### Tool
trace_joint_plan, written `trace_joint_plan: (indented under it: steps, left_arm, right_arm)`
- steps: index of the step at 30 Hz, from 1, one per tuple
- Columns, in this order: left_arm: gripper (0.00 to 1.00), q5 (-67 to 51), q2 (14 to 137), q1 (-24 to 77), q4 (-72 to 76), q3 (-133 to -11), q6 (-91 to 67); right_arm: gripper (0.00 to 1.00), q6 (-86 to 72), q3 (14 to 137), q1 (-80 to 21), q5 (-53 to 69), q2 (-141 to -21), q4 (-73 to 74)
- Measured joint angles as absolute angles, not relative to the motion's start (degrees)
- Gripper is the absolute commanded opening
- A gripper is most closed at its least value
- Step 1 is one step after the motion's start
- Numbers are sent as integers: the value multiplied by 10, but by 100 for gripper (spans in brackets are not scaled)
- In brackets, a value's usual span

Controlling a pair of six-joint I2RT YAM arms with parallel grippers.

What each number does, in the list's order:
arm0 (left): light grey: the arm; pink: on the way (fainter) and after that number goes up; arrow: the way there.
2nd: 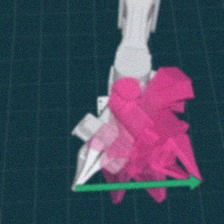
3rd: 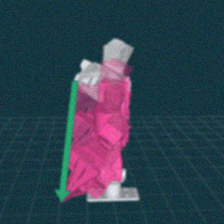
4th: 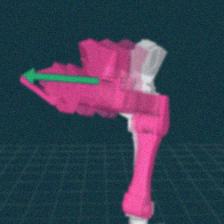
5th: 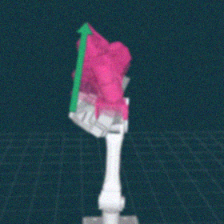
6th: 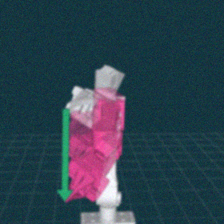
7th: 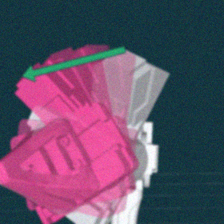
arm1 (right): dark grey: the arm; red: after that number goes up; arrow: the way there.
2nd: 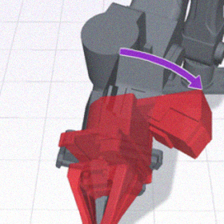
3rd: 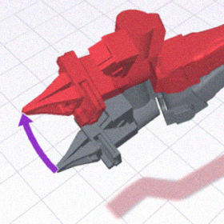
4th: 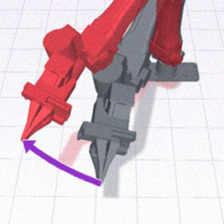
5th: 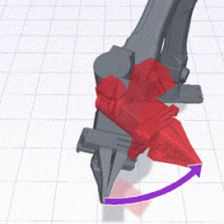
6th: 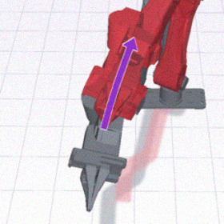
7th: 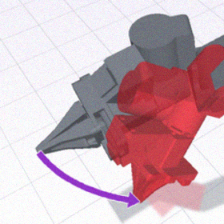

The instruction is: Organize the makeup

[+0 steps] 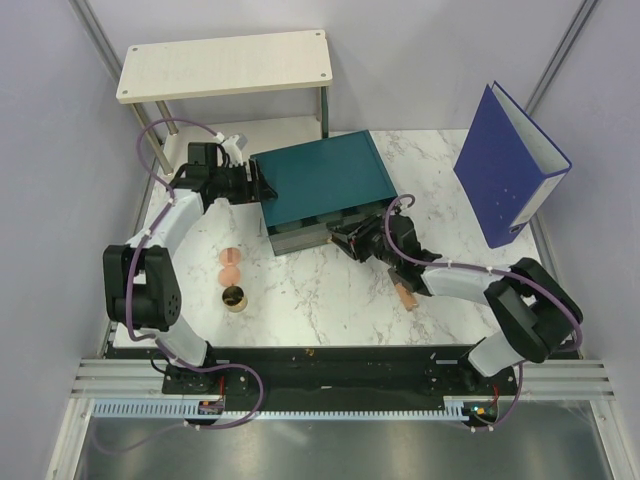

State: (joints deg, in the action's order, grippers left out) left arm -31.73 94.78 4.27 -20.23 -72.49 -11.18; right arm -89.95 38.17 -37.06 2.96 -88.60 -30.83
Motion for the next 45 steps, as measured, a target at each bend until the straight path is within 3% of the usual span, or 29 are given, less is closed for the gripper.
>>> trace_joint_plan:
  steps: [20, 22, 23, 24, 28, 36, 41, 45]
  left_arm:
    - [70, -317, 961, 43, -204, -740, -112]
    - [70, -318, 962, 43, -204, -740, -112]
    - [70, -318, 962, 43, -204, -740, -112]
    - [70, -318, 962, 43, -204, -740, -112]
    - [70, -318, 964, 43, -206, -743, -111]
    - [70, -317, 969, 43, -211, -750, -111]
    - [71, -317, 969, 43, -211, -751, -111]
    - [71, -317, 969, 43, -211, -751, -111]
  right_arm:
    - [0, -938, 291, -376, 56, -709, -136]
    - [5, -936, 291, -376, 56, -707, -113]
    - [17, -934, 291, -376, 56, -703, -102]
    - [22, -931, 291, -376, 56, -699, -91]
    - [29, -906, 306, -371, 56, -675, -39]
    - [30, -787, 456, -360, 47, -670, 69]
    - [29, -681, 552, -359, 43, -725, 131]
    - [14, -587, 649, -359, 22, -788, 200]
